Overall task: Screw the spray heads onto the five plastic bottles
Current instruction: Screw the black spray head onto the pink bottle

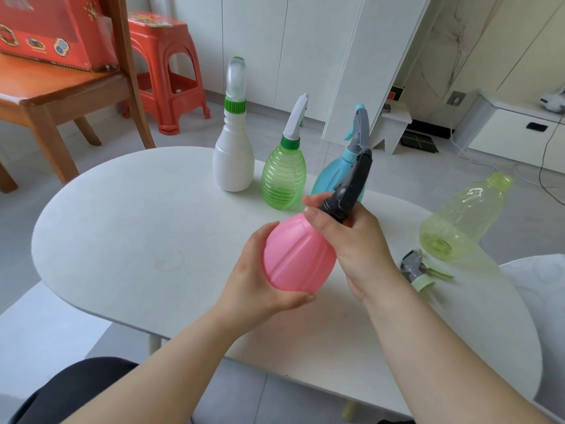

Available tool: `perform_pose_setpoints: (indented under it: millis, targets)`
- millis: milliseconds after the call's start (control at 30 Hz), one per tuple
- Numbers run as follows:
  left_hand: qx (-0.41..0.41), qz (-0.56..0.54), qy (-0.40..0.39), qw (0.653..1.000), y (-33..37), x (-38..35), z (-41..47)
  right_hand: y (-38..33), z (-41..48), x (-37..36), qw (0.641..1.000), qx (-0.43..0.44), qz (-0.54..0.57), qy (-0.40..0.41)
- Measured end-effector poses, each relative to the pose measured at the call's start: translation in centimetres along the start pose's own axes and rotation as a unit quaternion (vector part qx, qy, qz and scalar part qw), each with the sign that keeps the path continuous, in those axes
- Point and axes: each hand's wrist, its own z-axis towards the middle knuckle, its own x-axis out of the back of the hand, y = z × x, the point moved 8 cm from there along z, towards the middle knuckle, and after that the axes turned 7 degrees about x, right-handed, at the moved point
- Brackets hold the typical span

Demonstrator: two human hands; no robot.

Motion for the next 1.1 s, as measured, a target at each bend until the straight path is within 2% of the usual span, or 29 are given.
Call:
perform_pose_setpoints:
  millis: [167, 333, 467, 633, 767, 1100]
  targets:
    - [-0.002, 0.026, -0.022, 0.999, -0.5, -0.5, 0.3, -0.3, 0.0, 0.4, 0.998, -0.011, 0.044, -0.053]
    - [-0.028, 0.074, -0.055, 0.995, -0.2, -1.2, 0.1, -1.9, 1.7, 3.9, 0.995, -0.021, 0.092, -0.027]
    - [-0.026, 0.203, -0.062, 0.977, -1.1, -1.9, 0.4, -3.3, 3.1, 8.5, 1.000, -0.013, -0.019, 0.000]
    - [-0.039, 0.337, -0.062, 0.939, -2.3, -2.8, 1.0, -3.3, 5.4, 13.8, 0.990, -0.013, -0.110, 0.091]
    - [-0.046, 0.375, -0.060, 0.924, -2.7, -3.0, 1.2, -1.6, 7.4, 15.2, 0.980, -0.036, -0.155, 0.116]
    - [-0.068, 0.415, -0.046, 0.906, -3.3, -3.4, 1.6, 2.3, 8.7, 15.5, 0.974, -0.075, -0.158, 0.146]
